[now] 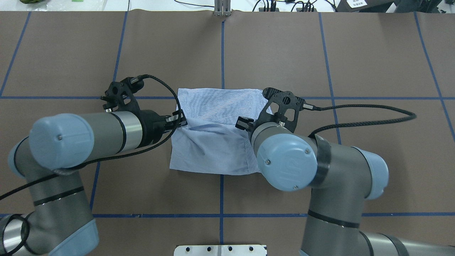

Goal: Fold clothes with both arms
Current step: 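Lift the near edge with both grippers and fold it over the far half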

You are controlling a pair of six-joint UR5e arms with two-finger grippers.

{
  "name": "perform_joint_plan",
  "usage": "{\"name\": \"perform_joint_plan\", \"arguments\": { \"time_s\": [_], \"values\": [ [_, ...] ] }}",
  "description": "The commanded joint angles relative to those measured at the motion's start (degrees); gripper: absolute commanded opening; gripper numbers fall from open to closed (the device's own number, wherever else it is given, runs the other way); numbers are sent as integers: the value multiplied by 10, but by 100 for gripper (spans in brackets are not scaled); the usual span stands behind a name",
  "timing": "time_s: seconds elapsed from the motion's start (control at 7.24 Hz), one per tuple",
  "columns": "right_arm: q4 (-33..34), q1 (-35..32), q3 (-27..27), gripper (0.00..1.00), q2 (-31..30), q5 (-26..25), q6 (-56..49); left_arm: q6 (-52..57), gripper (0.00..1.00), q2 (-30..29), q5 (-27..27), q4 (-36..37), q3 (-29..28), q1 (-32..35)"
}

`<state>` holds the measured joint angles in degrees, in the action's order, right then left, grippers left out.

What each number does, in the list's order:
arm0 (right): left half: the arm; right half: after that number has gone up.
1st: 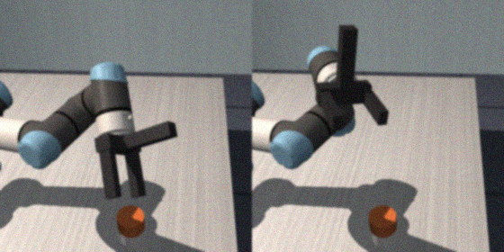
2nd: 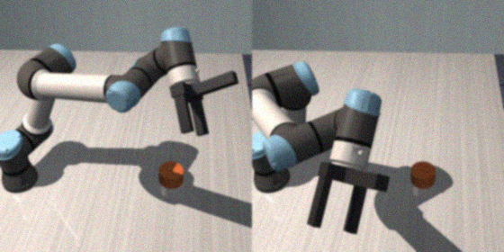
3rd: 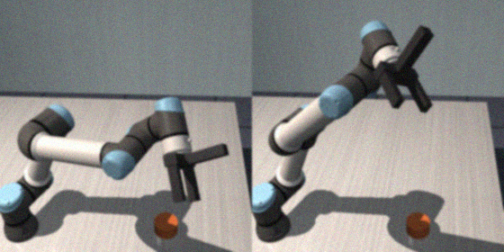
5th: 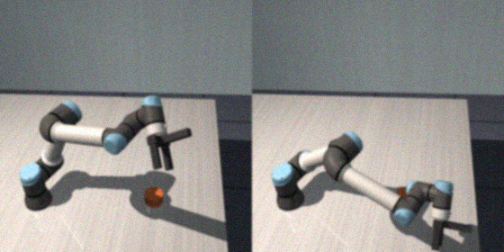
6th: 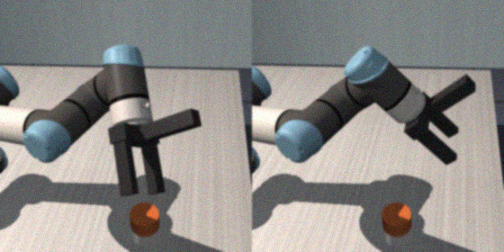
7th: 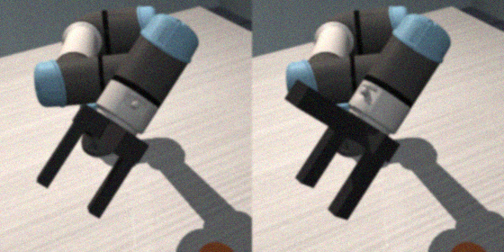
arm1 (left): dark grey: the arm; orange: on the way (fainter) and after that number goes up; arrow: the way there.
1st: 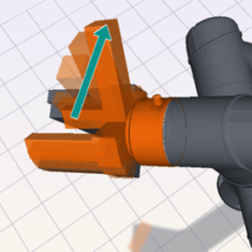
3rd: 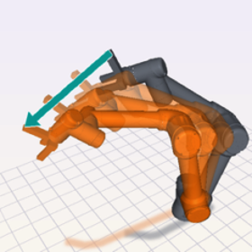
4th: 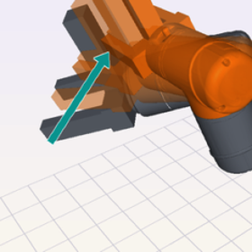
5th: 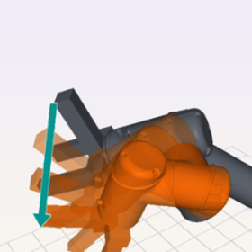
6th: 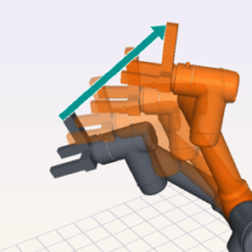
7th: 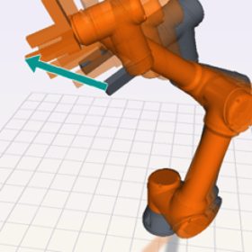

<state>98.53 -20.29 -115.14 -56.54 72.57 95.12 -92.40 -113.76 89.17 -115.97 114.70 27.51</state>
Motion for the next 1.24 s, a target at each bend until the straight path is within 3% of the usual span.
{"name": "perform_joint_plan", "arguments": {
  "time_s": [0.0,0.28,0.41,0.69,1.11],
  "values": [
    [-59,-34,112,0,37,10,-17,37,0,-59,0,-8,-111,41],
    [-133,-55,237,0,77,13,-35,75,0,-105,-2,-15,-217,59],
    [-148,-68,268,0,86,32,-53,86,0,-109,-2,-33,-248,68],
    [-177,-80,298,0,89,40,-68,102,0,-141,-2,-88,-329,76],
    [-179,-106,315,0,95,65,-107,116,0,-158,-2,-90,-359,83]
  ]
}}
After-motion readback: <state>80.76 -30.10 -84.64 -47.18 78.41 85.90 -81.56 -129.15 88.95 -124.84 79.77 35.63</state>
